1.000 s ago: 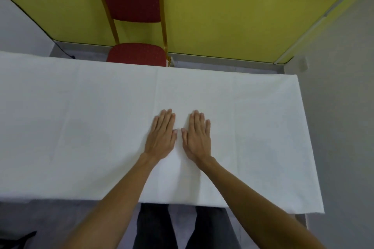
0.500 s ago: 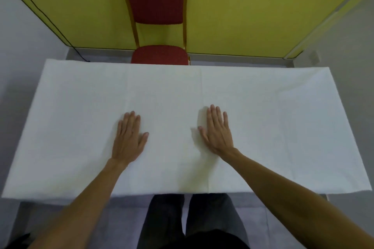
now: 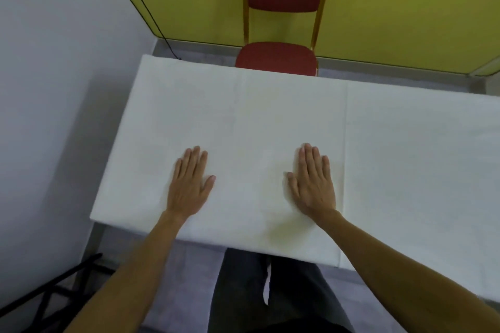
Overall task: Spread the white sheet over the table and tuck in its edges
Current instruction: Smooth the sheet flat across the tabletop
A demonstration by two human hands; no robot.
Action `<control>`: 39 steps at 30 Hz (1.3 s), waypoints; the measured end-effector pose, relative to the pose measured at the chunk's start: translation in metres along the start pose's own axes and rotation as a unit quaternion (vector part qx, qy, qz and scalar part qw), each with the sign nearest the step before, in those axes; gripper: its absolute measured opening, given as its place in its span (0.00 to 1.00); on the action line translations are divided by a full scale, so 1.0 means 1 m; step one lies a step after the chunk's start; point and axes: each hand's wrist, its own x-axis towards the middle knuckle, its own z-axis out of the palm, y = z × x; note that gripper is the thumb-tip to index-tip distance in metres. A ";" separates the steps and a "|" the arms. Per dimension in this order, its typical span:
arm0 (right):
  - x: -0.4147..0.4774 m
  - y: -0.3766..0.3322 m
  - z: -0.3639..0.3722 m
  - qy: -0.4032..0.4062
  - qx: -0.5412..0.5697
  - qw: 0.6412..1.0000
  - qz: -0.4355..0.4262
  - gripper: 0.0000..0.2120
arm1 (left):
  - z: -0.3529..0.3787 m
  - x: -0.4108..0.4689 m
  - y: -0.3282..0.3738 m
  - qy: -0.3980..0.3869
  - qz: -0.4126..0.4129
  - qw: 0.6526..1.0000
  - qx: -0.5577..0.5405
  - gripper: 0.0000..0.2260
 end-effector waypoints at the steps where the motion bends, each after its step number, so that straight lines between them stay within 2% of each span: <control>1: 0.000 0.000 0.000 0.003 -0.001 1.000 -0.002 0.33 | -0.004 -0.010 -0.027 -0.003 -0.014 1.000 0.006 0.31; 6: 0.002 -0.001 0.001 0.028 0.008 1.000 -0.004 0.34 | -0.024 -0.036 -0.115 -0.033 -0.007 0.999 0.012 0.33; 8: 0.003 -0.002 0.001 0.038 0.007 0.999 -0.004 0.34 | -0.026 -0.031 -0.125 -0.032 0.010 0.999 0.006 0.33; 12: 0.004 -0.006 0.000 0.010 -0.029 1.000 0.000 0.34 | -0.023 -0.031 -0.129 -0.045 0.021 0.999 -0.003 0.34; 14: 0.005 -0.015 -0.005 0.000 -0.046 0.998 0.033 0.35 | -0.025 -0.034 -0.124 -0.049 0.016 0.998 -0.026 0.33; 17: -0.005 -0.070 -0.006 0.018 -0.037 0.998 0.056 0.34 | -0.031 -0.047 -0.098 -0.039 0.025 0.996 -0.075 0.31; 21: -0.035 -0.198 0.028 0.074 0.042 0.996 0.002 0.27 | -0.026 -0.066 -0.043 -0.046 0.098 0.987 -0.114 0.27; 23: -0.049 -0.241 0.048 0.091 0.058 0.994 -0.003 0.26 | -0.014 -0.069 -0.028 -0.050 0.113 0.986 -0.111 0.25; 25: -0.055 -0.254 0.057 0.090 0.052 0.994 0.012 0.26 | -0.005 -0.073 -0.030 -0.060 0.133 0.985 -0.087 0.24; 28: -0.059 -0.251 0.056 0.061 0.026 0.998 0.022 0.29 | -0.006 -0.079 -0.065 -0.075 0.158 0.984 -0.039 0.29; 31: -0.058 -0.253 0.054 0.036 0.019 0.999 0.034 0.35 | -0.018 -0.087 -0.133 -0.065 0.108 0.992 -0.005 0.32; 34: -0.061 -0.255 0.053 0.022 0.018 0.999 0.042 0.36 | -0.032 -0.096 -0.187 -0.072 0.079 0.994 -0.013 0.33; 38: -0.058 -0.258 0.049 0.010 0.041 0.998 0.052 0.36 | -0.032 -0.088 -0.161 -0.069 -0.015 0.995 -0.070 0.36; 39: -0.052 -0.256 0.048 0.013 0.047 0.997 0.061 0.35 | -0.032 -0.080 -0.151 -0.059 -0.013 0.995 -0.079 0.36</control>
